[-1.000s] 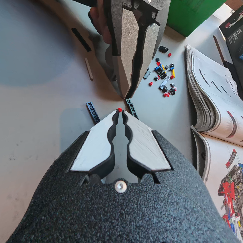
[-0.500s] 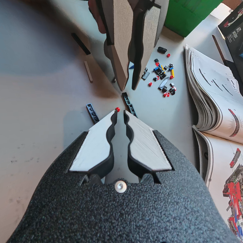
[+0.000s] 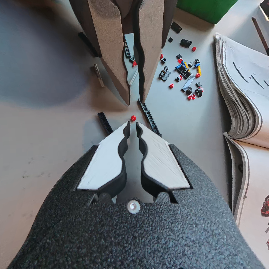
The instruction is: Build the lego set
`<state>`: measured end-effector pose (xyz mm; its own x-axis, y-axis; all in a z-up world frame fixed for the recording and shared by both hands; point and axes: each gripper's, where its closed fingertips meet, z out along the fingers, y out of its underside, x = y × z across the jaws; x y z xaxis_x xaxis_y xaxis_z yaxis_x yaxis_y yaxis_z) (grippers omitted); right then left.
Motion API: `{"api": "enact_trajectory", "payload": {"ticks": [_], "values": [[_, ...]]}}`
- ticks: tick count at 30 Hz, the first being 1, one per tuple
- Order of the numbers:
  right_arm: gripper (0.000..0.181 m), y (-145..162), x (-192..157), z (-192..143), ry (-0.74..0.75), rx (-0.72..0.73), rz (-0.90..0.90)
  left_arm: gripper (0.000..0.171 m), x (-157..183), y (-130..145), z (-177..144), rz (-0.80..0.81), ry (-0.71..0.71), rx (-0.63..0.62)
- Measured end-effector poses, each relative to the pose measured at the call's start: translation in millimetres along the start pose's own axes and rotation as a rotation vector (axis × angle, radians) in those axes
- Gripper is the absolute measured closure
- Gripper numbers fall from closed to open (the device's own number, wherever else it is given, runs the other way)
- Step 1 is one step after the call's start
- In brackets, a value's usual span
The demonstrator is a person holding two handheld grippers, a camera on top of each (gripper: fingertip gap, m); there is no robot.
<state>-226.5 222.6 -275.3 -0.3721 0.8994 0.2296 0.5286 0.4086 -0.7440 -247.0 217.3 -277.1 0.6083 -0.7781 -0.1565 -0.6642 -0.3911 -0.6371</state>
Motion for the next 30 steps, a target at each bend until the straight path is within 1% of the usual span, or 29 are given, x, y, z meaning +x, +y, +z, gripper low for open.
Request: {"api": "enact_trajectory", "payload": {"ticks": [5,10,15,17,19,24,27,30], "values": [[0.171,-1.9,0.2,4.9,0.027,-0.012,-0.014,0.159,-1.9,2.7,0.9,0.006,-0.014,-0.014],[0.171,-5.8,4.4,5.4,0.038,0.006,0.026,0.162,-4.0,-3.3,-5.1,-0.004,-0.017,0.022],[0.171,-5.0,2.0,8.6,0.041,-0.014,0.014,0.167,-2.9,0.2,-2.0,0.027,-0.028,-0.002],[0.172,-4.2,1.0,10.4,0.044,-0.027,0.005,0.166,0.7,-0.6,-0.7,0.03,-0.015,-0.001],[0.176,-3.5,0.0,11.9,0.049,-0.038,-0.009,0.165,2.5,0.5,0.5,0.03,-0.008,-0.01],[0.176,-4.8,-0.2,12.0,0.05,-0.032,-0.011,0.165,1.7,3.3,2.0,0.04,-0.015,-0.024],[0.176,-8.8,2.6,9.2,0.053,0.002,0.017,0.165,1.8,0.8,2.1,0.084,-0.03,-0.014],[0.176,-13.9,7.2,4.9,0.054,0.045,0.062,0.166,-3.6,-4.9,0.7,0.172,-0.106,0.01]]}}
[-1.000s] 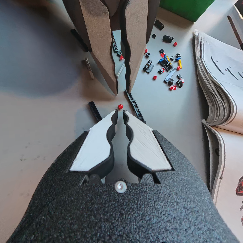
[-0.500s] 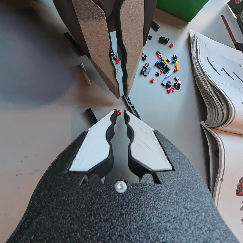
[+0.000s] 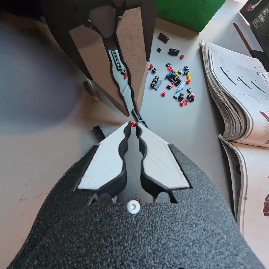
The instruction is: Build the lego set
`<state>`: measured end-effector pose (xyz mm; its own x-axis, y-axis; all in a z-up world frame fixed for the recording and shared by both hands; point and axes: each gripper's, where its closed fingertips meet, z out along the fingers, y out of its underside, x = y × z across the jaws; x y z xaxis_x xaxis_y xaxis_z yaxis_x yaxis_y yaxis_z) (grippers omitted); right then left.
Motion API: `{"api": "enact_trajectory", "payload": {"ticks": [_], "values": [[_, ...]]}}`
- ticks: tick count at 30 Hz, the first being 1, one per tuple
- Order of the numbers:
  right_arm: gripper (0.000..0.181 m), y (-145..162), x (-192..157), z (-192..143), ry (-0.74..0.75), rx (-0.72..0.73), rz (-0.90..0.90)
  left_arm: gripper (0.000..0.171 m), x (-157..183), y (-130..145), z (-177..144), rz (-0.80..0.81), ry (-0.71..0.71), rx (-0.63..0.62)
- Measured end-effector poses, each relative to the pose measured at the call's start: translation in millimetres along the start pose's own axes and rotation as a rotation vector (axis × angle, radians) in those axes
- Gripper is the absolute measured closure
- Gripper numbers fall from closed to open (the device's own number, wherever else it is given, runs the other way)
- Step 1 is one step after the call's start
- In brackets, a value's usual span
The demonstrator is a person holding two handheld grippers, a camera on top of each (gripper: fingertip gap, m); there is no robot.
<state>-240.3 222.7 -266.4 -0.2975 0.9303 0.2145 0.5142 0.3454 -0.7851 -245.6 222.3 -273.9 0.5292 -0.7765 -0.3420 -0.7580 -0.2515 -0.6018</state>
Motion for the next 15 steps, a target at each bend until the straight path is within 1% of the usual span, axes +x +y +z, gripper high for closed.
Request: {"api": "enact_trajectory", "payload": {"ticks": [2,5,7,9,12,15], "values": [[0.176,-4.4,2.5,-3.0,-0.003,0.031,0.036,0.165,-4.6,-5.0,-1.9,0.07,-0.05,0.02],[0.176,-13.9,6.4,-8.8,-0.017,0.094,0.109,0.167,-1.9,-20.0,-8.8,0.256,-0.131,0.117],[0.176,-17.7,7.0,-12.4,-0.041,0.123,0.155,0.164,-0.4,-22.4,-10.2,0.345,-0.171,0.125],[0.176,-19.0,7.8,-14.4,-0.064,0.142,0.199,0.165,-8.0,-26.1,-11.8,0.364,-0.234,0.136],[0.176,-22.1,9.0,-17.2,-0.091,0.169,0.255,0.163,-7.9,-28.7,-13.5,0.348,-0.223,0.163],[0.176,-26.1,7.2,-19.3,-0.132,0.194,0.307,0.163,-11.6,-30.3,-13.4,0.349,-0.251,0.168]]}}
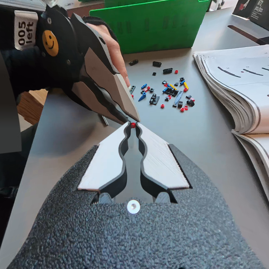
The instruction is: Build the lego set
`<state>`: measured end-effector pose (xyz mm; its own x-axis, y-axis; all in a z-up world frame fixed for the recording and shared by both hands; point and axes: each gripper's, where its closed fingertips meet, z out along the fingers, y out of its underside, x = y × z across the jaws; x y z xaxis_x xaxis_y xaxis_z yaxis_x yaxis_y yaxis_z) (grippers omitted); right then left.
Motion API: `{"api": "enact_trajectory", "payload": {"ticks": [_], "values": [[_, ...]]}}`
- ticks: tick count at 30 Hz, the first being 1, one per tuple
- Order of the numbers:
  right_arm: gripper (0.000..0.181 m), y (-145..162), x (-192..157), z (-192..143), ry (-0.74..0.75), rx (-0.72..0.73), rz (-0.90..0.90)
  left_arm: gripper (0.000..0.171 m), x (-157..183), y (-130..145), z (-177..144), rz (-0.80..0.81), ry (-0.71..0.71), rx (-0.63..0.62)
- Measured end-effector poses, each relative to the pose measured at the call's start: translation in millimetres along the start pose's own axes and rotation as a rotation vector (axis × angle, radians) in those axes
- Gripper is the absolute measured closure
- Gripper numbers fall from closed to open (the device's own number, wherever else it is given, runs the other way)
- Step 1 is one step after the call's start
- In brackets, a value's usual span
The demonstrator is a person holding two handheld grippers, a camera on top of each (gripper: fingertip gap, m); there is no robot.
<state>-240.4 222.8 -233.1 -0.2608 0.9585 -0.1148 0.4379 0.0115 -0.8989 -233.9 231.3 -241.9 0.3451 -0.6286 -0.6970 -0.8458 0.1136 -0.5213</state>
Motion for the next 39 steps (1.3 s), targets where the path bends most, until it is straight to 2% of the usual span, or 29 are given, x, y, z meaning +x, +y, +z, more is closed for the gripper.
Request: {"api": "enact_trajectory", "payload": {"ticks": [5,16,29,39], "values": [[0.177,-7.6,-1.9,-3.1,-0.052,0.049,0.1,0.164,-8.0,-5.9,-1.3,-0.028,-0.042,0.027],[0.177,-34.3,-1.2,-20.6,-0.295,0.233,0.531,0.164,-28.6,-24.3,-11.9,-0.135,-0.123,0.146],[0.177,-38.5,5.2,-22.7,-0.295,0.278,0.595,0.167,-37.4,-28.0,-13.8,-0.208,-0.159,0.178],[0.177,-41.8,22.2,-23.5,-0.21,0.345,0.635,0.168,-50.2,-21.9,-5.3,-0.349,-0.251,0.149]]}}
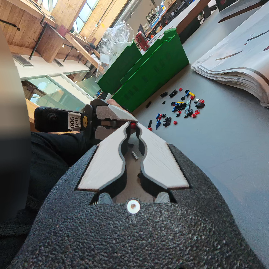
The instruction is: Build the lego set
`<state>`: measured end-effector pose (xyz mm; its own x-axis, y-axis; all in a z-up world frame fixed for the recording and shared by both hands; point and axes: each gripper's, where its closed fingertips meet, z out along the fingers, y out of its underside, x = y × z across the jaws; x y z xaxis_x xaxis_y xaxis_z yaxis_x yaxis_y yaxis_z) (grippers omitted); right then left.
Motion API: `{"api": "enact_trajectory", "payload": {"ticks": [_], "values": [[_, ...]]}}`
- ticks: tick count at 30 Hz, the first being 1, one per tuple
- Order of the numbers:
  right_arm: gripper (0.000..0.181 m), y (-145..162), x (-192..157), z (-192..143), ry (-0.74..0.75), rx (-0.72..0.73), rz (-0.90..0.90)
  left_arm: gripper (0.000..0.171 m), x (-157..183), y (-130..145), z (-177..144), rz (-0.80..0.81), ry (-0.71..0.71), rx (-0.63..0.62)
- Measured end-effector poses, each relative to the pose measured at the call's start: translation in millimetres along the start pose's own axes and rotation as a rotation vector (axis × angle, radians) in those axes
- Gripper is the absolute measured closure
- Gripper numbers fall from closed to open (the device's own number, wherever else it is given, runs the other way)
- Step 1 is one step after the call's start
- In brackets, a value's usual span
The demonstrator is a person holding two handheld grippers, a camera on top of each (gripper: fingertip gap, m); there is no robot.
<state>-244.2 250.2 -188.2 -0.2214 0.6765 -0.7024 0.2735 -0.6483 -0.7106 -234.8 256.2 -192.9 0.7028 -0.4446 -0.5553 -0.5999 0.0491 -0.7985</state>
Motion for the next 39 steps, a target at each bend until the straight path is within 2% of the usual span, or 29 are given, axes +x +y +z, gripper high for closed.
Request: {"api": "enact_trajectory", "payload": {"ticks": [8,18,22,30,39], "values": [[0.177,-0.2,15.5,2.2,0.099,0.027,-0.037,0.168,-2.7,13.4,7.5,-0.055,-0.027,-0.055],[0.181,-0.9,25.2,1.4,0.126,0.04,-0.032,0.169,-5.9,20.0,10.1,-0.083,-0.039,-0.077],[0.181,-4.6,32.1,-3.1,0.198,0.038,-0.13,0.168,-7.9,21.8,10.3,-0.2,-0.007,-0.071],[0.177,-3.2,23.9,0.7,0.259,-0.003,-0.368,0.168,-16.1,27.0,9.6,-0.447,0.064,-0.048],[0.181,-7.9,27.9,-4.8,0.242,0.029,-0.286,0.168,-8.5,26.1,10.6,-0.431,0.098,-0.049]]}}
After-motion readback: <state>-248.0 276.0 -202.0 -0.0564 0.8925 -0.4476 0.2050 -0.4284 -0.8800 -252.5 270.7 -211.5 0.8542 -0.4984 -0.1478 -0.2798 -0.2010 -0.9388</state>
